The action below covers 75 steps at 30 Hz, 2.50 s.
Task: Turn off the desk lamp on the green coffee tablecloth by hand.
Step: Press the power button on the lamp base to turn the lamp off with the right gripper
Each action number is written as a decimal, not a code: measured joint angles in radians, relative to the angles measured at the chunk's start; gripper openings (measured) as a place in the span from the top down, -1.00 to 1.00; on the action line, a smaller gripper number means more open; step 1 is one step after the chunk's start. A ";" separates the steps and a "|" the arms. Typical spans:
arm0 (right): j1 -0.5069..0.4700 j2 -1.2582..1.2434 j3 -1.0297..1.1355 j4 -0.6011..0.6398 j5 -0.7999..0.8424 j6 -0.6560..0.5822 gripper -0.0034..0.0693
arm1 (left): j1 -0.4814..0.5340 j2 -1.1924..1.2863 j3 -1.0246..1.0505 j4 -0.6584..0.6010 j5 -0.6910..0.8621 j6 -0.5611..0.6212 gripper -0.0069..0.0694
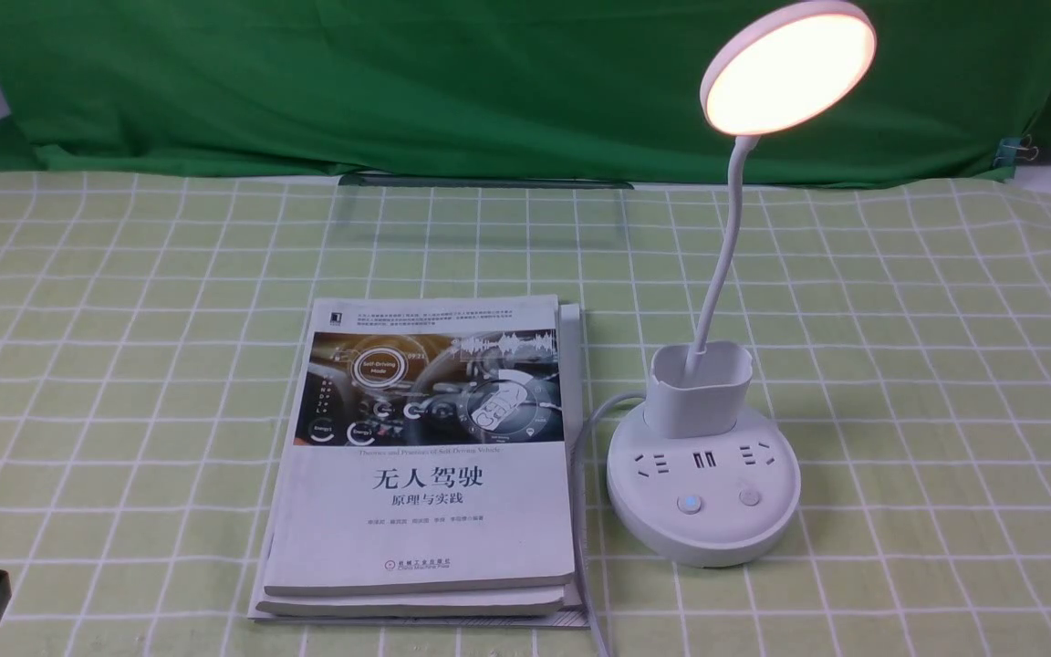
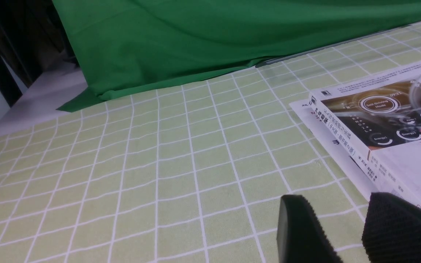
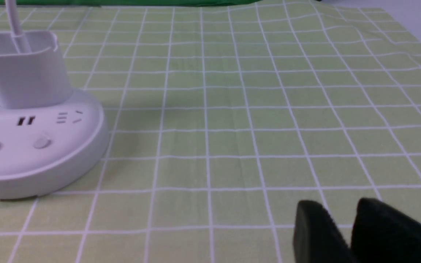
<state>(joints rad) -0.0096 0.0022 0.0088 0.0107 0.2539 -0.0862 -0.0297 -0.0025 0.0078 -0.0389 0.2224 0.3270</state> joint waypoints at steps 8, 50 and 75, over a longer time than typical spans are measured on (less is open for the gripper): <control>0.000 0.000 0.000 0.000 -0.001 0.000 0.25 | 0.000 0.000 0.000 0.000 0.000 0.000 0.18; 0.396 1.256 -0.937 0.083 0.543 0.044 0.78 | 0.000 0.000 0.000 0.000 0.000 0.000 0.18; 0.488 1.845 -1.201 0.084 0.407 -0.007 0.78 | 0.000 0.000 0.000 0.002 0.000 0.000 0.18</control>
<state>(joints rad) 0.4783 1.8467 -1.1924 0.0948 0.6606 -0.0929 -0.0297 -0.0025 0.0078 -0.0369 0.2224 0.3270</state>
